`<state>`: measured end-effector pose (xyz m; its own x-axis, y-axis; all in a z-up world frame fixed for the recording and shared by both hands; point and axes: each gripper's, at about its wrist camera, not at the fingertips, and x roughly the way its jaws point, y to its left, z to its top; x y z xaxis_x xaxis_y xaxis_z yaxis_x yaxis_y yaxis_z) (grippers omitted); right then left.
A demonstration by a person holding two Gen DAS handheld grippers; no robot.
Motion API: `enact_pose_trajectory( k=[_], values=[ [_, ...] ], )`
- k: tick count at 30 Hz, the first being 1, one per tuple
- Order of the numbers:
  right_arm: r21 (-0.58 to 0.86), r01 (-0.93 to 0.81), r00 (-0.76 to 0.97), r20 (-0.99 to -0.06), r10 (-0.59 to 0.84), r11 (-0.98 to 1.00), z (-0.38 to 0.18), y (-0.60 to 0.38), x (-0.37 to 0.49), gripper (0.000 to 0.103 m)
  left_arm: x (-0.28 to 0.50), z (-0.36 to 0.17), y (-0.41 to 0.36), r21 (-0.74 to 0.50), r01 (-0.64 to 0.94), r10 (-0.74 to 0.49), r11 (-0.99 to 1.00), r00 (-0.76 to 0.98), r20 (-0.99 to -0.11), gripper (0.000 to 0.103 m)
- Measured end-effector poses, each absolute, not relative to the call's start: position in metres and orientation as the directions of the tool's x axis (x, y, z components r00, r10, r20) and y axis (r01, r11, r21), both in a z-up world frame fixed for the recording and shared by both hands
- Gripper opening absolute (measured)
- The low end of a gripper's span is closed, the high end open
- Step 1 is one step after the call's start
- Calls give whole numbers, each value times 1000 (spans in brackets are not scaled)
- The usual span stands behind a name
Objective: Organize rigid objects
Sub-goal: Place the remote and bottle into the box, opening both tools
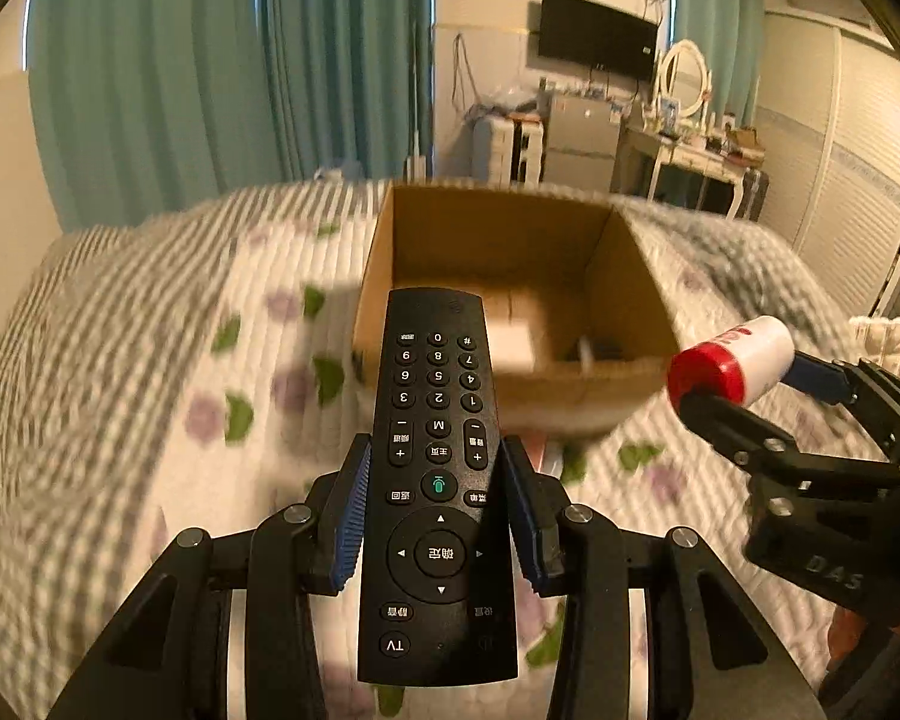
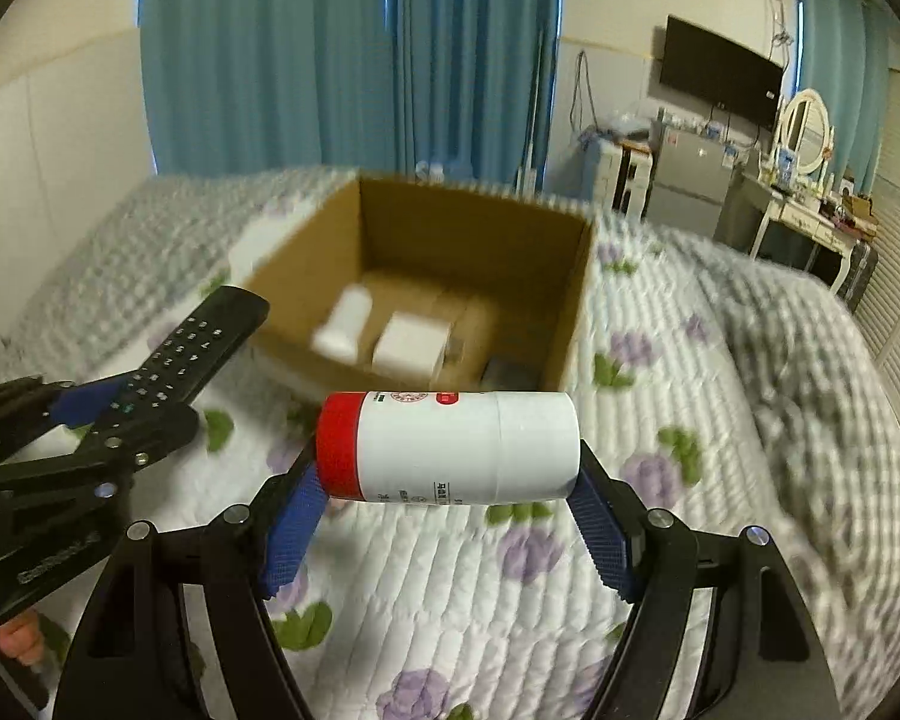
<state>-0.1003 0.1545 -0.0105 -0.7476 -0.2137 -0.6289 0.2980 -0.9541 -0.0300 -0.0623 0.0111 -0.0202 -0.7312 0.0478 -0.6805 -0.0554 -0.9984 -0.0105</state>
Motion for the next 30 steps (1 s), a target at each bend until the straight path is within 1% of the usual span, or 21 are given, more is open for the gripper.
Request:
enact_pose_trajectory(
  k=[5, 12, 15, 20, 24, 30],
  values=[
    [-24, 295, -788, -572, -229, -955, 31, 169, -119, 76, -87, 14, 16, -18, -65, 62, -998, -772, -633, 42],
    [-21, 278, -816, -532, -225, -960, 56, 178, -158, 76, -146, 27, 20, -3, -54, 44, -999, -781, -623, 42],
    [-35, 277, -820, -529, -217, -960, 59, 176, -177, 76, -174, 16, 24, 27, -50, 22, -998, -776, -631, 42],
    [-51, 280, -813, -544, -208, -959, 48, 167, -204, 76, -208, -17, 28, 43, -63, 18, -997, -737, -675, 42],
    [-58, 284, -798, -568, -203, -957, 29, 162, -224, 76, -225, -40, 32, 62, -74, 10, -995, -717, -697, 42],
    [-61, 299, -773, -600, -204, -952, 1, 160, -241, 76, -232, -61, 38, 72, -96, 15, -993, -696, -718, 42]
  ],
)
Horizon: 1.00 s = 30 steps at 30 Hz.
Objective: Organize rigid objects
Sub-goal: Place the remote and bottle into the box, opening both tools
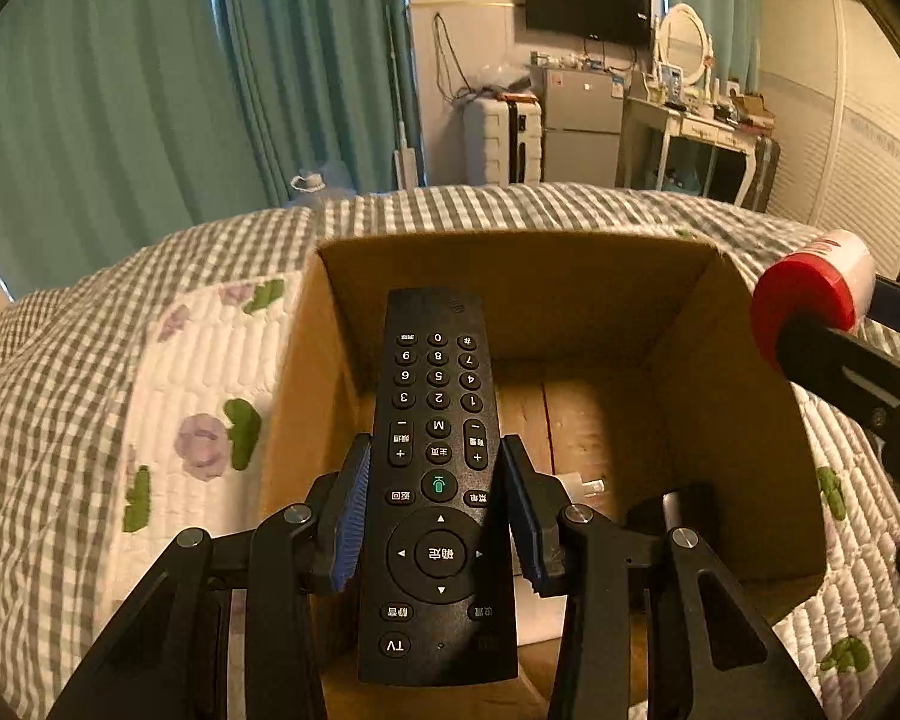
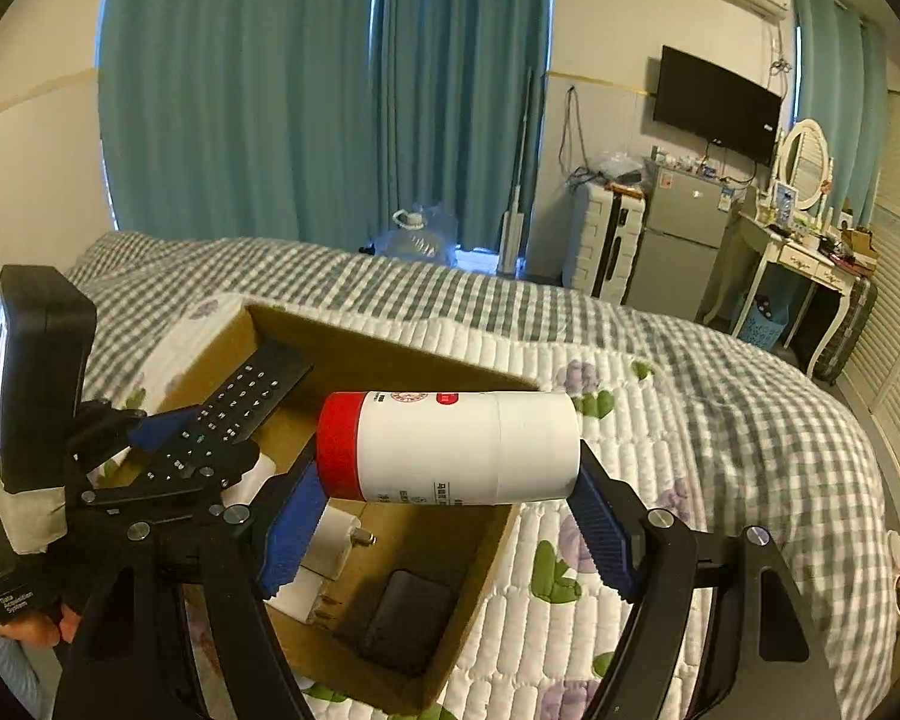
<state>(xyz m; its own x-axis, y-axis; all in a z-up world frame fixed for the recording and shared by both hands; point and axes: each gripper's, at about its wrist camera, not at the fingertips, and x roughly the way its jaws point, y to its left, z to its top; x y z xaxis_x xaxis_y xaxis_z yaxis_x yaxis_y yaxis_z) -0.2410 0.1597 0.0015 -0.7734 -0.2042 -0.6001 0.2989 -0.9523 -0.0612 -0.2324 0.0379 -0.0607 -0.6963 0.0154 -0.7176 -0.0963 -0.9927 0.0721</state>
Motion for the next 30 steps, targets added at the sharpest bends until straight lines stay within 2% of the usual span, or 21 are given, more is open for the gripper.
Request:
enact_pose_trajectory(
  k=[6, 7, 8, 10, 14, 18, 25, 30],
  values=[
    [-41, 304, -761, -611, -217, -952, -6, 164, -245, 76, -237, -67, 40, 70, -97, 15, -993, -682, -731, 44],
    [-41, 302, -761, -612, -215, -952, -6, 165, -245, 76, -237, -66, 40, 67, -98, 18, -993, -683, -730, 47],
    [-40, 301, -761, -612, -215, -953, -5, 166, -244, 76, -236, -63, 41, 69, -103, 21, -992, -688, -726, 54],
    [-34, 295, -761, -613, -213, -955, -4, 168, -244, 76, -232, -56, 42, 91, -106, 9, -990, -703, -711, 59],
    [-33, 288, -766, -608, -210, -957, 3, 167, -241, 76, -225, -42, 39, 114, -87, -16, -990, -720, -694, 59],
    [-38, 280, -769, -606, -201, -959, 7, 162, -241, 76, -218, -31, 22, 84, -57, -15, -995, -733, -680, 59],
    [-42, 265, -733, -658, -173, -963, -18, 141, -268, 76, -213, -31, -3, 67, -15, -34, -998, -737, -675, 59],
    [-25, 286, -724, -660, -199, -958, -28, 131, -275, 77, -214, -36, -12, 52, -28, -14, -998, -746, -666, 59]
  ],
)
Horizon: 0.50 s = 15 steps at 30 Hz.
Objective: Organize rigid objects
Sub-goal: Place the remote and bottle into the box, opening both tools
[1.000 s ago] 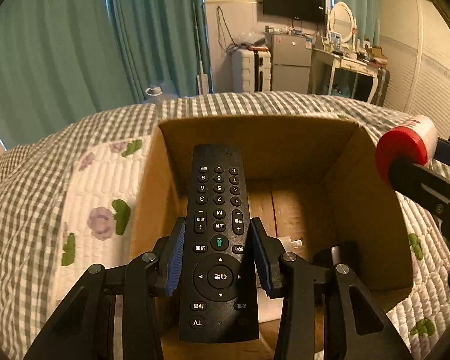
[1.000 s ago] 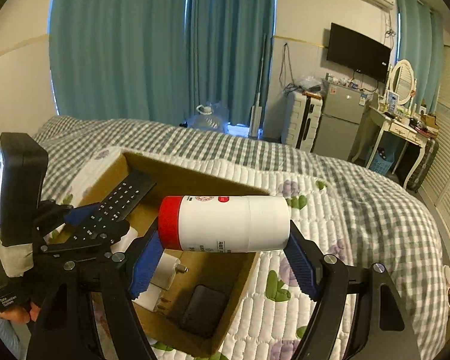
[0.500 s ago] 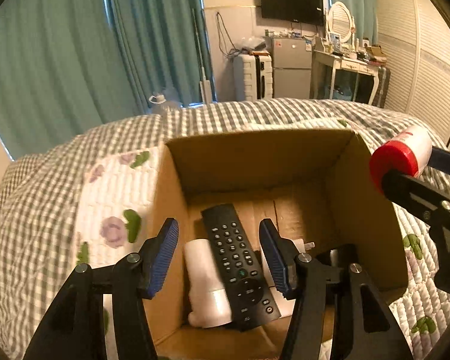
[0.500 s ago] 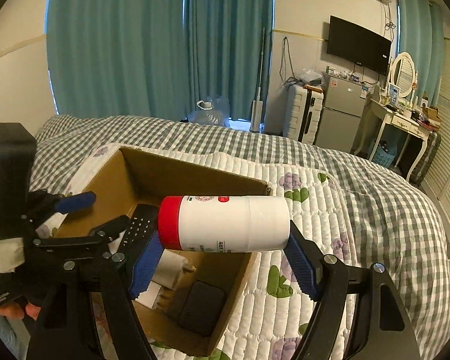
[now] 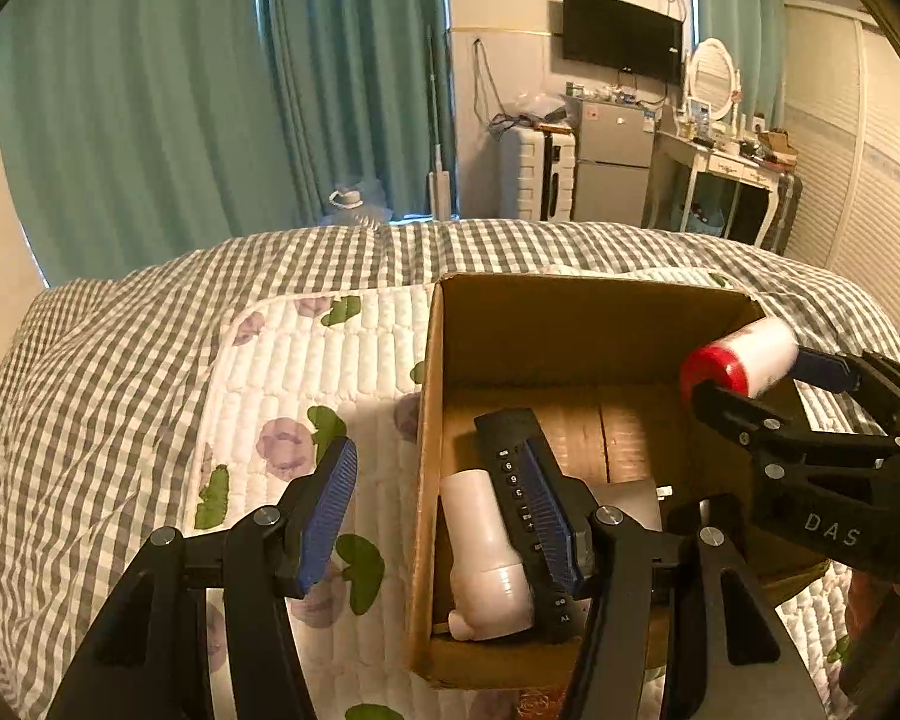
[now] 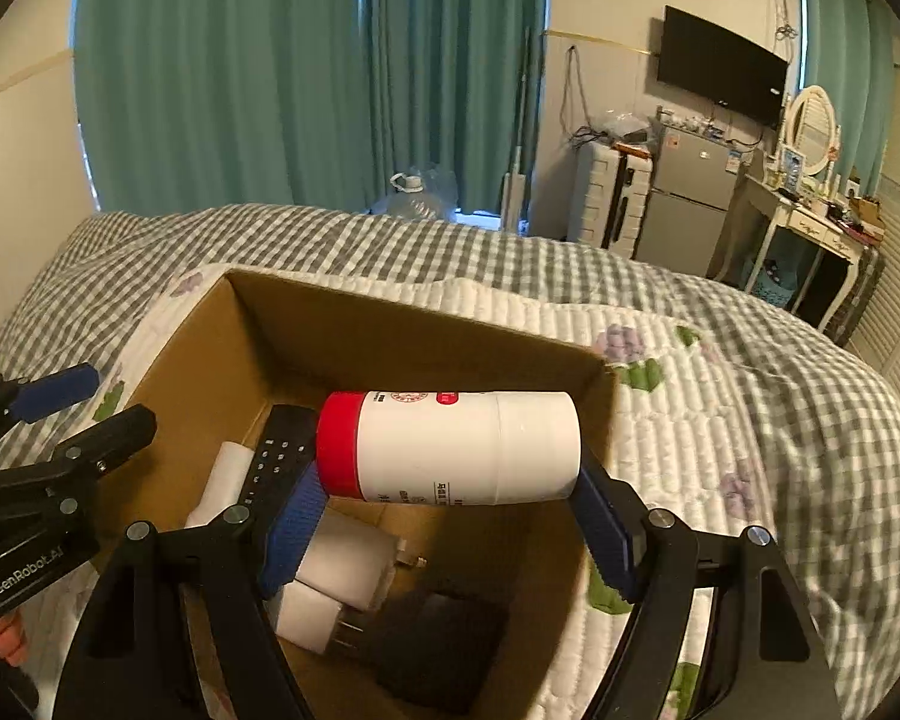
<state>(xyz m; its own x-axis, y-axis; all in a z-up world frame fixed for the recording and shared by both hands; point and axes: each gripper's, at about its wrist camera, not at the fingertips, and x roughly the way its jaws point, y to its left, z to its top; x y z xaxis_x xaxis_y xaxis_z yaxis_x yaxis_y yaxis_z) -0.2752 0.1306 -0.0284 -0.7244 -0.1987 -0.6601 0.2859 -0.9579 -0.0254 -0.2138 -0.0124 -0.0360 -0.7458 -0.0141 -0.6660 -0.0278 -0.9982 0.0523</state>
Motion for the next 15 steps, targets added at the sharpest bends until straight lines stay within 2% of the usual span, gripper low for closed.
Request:
enact_pose_trajectory(
  k=[1, 3, 5, 7, 11, 15],
  values=[
    [-29, 279, -746, -637, -197, -960, -25, 131, -271, 82, -214, -37, -13, 51, -36, -7, -998, -746, -666, 59],
    [-28, 278, -755, -624, -201, -960, -16, 130, -266, 87, -211, -37, -13, 54, -35, -10, -998, -742, -670, 62],
    [-21, 280, -762, -613, -209, -960, -3, 131, -259, 87, -203, -31, -13, 52, -33, -10, -998, -745, -667, 71],
    [-31, 282, -775, -596, -208, -959, 13, 133, -248, 87, -193, -21, -11, 55, -29, -14, -998, -756, -655, 74],
    [-66, 284, -798, -569, -198, -957, 44, 138, -214, 87, -166, 4, -10, 55, -23, -17, -998, -776, -630, 91],
    [-63, 285, -804, -559, -202, -957, 60, 149, -178, 89, -135, 21, -8, 54, -48, 6, -997, -792, -611, 94]
  ],
)
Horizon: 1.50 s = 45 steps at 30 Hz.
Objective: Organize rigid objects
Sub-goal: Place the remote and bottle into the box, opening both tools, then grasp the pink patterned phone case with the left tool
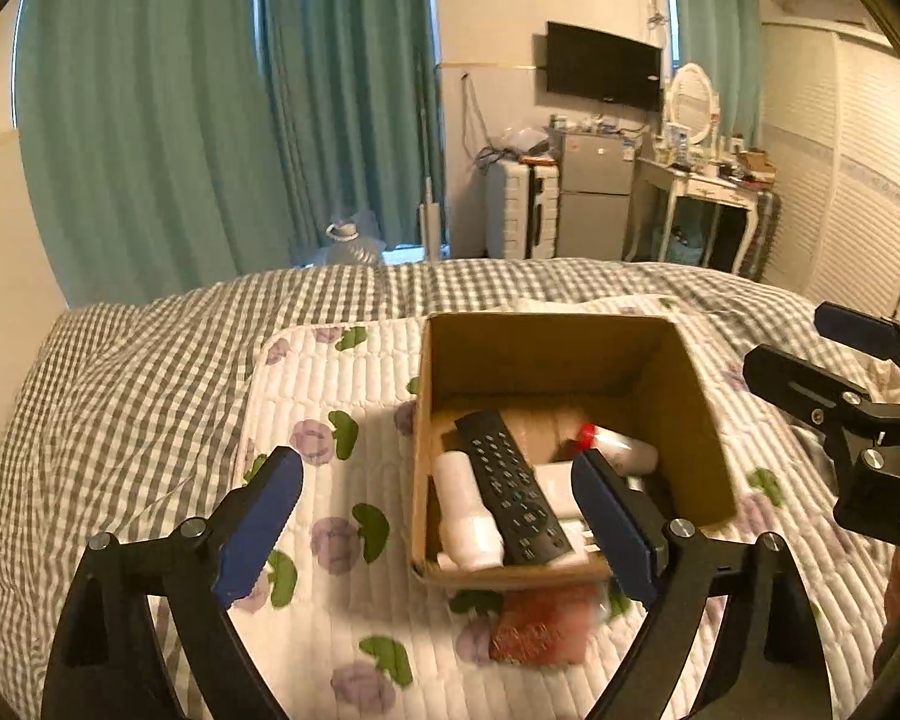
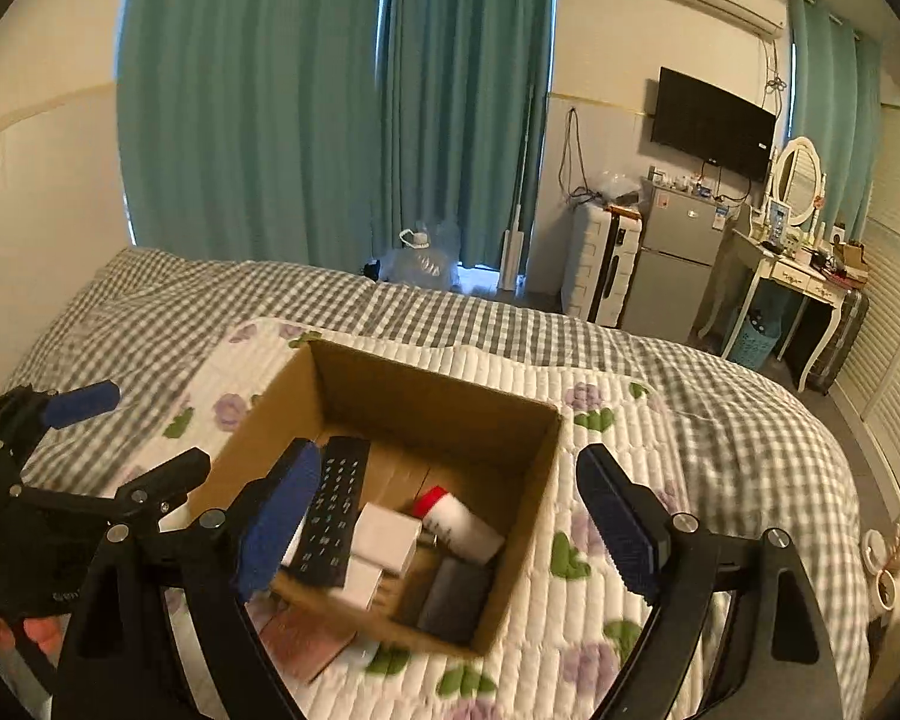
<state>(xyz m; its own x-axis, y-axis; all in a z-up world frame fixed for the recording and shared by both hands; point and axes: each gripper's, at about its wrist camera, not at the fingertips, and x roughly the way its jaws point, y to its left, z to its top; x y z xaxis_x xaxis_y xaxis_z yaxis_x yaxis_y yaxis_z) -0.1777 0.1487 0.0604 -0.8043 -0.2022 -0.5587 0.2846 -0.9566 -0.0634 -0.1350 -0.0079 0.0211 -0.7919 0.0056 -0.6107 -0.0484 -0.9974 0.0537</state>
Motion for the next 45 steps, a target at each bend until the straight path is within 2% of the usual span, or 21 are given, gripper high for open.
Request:
enact_pose_trajectory(
  k=[2, 7, 16, 20, 27, 28, 29, 33, 37, 39, 42, 45],
  values=[
    [-64, 280, -806, -558, -198, -958, 61, 153, -163, 92, -119, 24, -7, 57, -53, 8, -997, -801, -599, 97],
    [-52, 272, -785, -589, -191, -961, 38, 163, -135, 92, -92, 2, -5, 31, -42, 13, -999, -779, -626, 97],
    [-57, 224, -695, -709, -119, -973, -56, 174, -147, 92, -93, -86, 10, 39, -18, -16, -999, -685, -728, 97],
    [-54, 188, -643, -761, -82, -981, -89, 187, -155, 92, -96, -121, 26, 42, -68, 10, -997, -638, -770, 97],
    [-45, 144, -638, -768, -58, -989, -91, 194, -157, 92, -114, -148, 49, 56, -121, 28, -991, -599, -800, 96],
    [-48, 148, -633, -772, -58, -988, -92, 193, -158, 92, -117, -150, 52, 64, -125, 23, -990, -597, -802, 90],
    [-52, 150, -628, -777, -55, -987, -94, 193, -158, 92, -120, -152, 55, 85, -127, 9, -988, -602, -799, 74],
    [-51, 150, -633, -772, -56, -987, -92, 192, -157, 92, -124, -155, 57, 83, -158, 28, -984, -596, -802, 55],
    [-38, 155, -645, -761, -72, -987, -89, 193, -154, 92, -107, -138, 58, 127, -179, 20, -976, -649, -761, 27],
    [-41, 158, -641, -764, -71, -987, -89, 192, -154, 92, -99, -125, 53, 143, -148, -1, -978, -690, -724, 23],
    [-46, 171, -638, -766, -75, -984, -91, 188, -155, 92, -103, -124, 41, 85, -147, 36, -986, -670, -741, 23],
    [-51, 183, -635, -769, -78, -982, -93, 184, -154, 92, -110, -135, 43, 93, -139, 25, -986, -671, -741, 24]
  ],
)
